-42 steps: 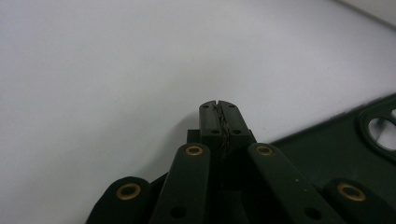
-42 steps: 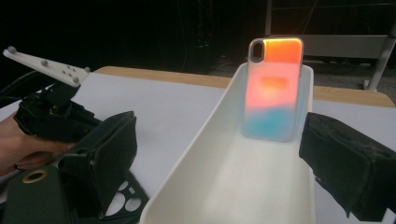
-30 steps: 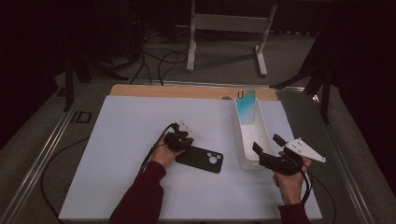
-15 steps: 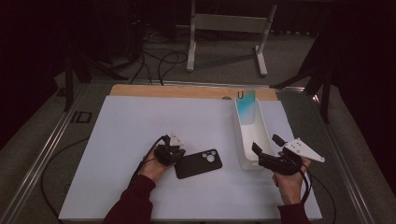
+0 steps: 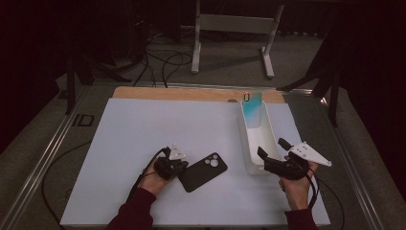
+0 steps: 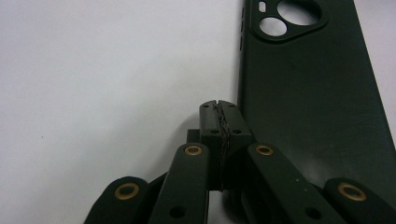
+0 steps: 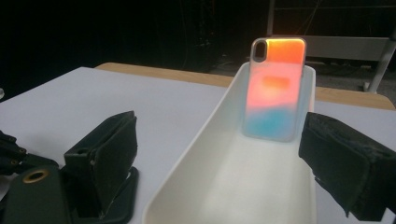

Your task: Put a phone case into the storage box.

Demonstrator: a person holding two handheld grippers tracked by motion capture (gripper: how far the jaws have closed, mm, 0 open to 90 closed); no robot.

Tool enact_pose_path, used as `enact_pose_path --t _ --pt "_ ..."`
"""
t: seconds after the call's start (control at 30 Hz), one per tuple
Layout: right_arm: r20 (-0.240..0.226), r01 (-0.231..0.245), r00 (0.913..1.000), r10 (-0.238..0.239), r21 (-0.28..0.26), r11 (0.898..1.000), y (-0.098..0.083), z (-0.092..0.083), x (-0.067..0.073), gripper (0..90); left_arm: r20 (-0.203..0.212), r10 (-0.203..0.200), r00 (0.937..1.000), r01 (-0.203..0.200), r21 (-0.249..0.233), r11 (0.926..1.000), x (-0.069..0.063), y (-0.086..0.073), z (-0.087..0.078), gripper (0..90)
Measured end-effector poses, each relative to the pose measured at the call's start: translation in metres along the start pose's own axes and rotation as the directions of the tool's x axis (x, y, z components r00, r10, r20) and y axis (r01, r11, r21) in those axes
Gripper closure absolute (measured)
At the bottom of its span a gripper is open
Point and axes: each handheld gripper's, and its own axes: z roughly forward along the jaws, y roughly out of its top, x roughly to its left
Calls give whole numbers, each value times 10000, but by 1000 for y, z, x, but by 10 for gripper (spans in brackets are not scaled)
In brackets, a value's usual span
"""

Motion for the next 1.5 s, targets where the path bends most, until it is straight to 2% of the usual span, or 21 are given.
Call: enact_pose_path --t 0.07,0.1,0.13,0.2,0.23,0.27,0.3,0.33,0.37,0.4,0.43,0.47,0.57,0.63,0.7,0.77,0.8,0.9,1.03,1.13,1.5 --pt "-25 11 10000 -11 7 10000 0 0 0 112 -81 88 9999 -88 -2 10000 -1 0 0 895" --pt "-32 -5 10000 5 5 10000 0 0 0 112 -284 234 9993 -237 -90 9997 -1 0 -1 885" --pt "-31 -15 10000 15 0 10000 0 0 0 112 -411 188 9990 -197 -216 9996 1 1 -4 837" --pt "-52 27 10000 -27 -8 10000 -1 0 -1 113 -529 -181 9984 131 -931 9956 7 2 -15 802" --pt "-52 27 10000 -27 -8 10000 -1 0 -1 113 -529 -181 9984 131 -931 9956 7 2 -15 783" --pt "-36 41 10000 -41 -13 10000 -1 -1 -1 117 -725 -429 9964 290 -1826 9828 13 3 -34 783" --pt "-36 41 10000 -41 -13 10000 -1 -1 -1 117 -725 -429 9964 290 -1826 9828 13 3 -34 709" --pt "-34 40 10000 -40 -48 10000 -1 -2 -2 117 -840 -548 9950 356 -2153 9759 14 3 -42 709" --pt "-34 37 10000 -38 -56 10000 -1 -2 -2 118 -964 -661 9931 392 -2578 9654 17 1 -53 678" --pt "-34 37 10000 -38 -56 10000 -1 -2 -2 118 -964 -661 9931 392 -2578 9654 17 1 -53 649" --pt "-66 95 9999 -96 -61 9999 -1 -2 -1 118 -999 -809 9917 458 -3131 9486 20 -3 -68 649" --pt "-90 176 9998 -177 -95 9998 -1 -2 0 118 -931 -844 9921 484 -3372 9402 23 -6 -76 592" --pt "-65 349 9994 -350 -133 9993 -1 -3 2 119 -808 -1055 9911 642 -4040 9125 31 -18 -100 508" --pt "-119 400 9991 -403 -180 9990 -2 -3 2 119 -977 -1263 9872 720 -4340 8980 35 -26 -114 446" --pt "-129 433 9990 -436 -209 9988 -2 -4 2 119 -1333 -1475 9801 740 -4438 8931 37 -34 -125 347" --pt "-110 462 9989 -464 -227 9987 -3 -5 3 122 -1702 -1677 9710 792 -4330 8979 37 -40 -131 188" --pt "-121 526 9985 -529 -209 9984 -3 -6 3 123 -1807 -1761 9676 823 -4341 8971 38 -44 -135 143" --pt "-128 568 9983 -571 -259 9981 -3 -8 4 123 -1880 -1806 9654 873 -4197 9035 39 -51 -142 46" --pt "-178 541 9983 -549 -403 9977 -3 -12 4 123 -2075 -1917 9593 918 -4130 9061 40 -55 -149 9" --pt "-212 558 9982 -567 -446 9974 -4 -12 3 123 -2043 -1926 9598 963 -4051 9092 42 -55 -150 2" --pt "-264 502 9983 -511 -305 9983 -7 -10 4 117 -1712 -1652 9713 1039 -3191 9420 40 -46 -141 0"
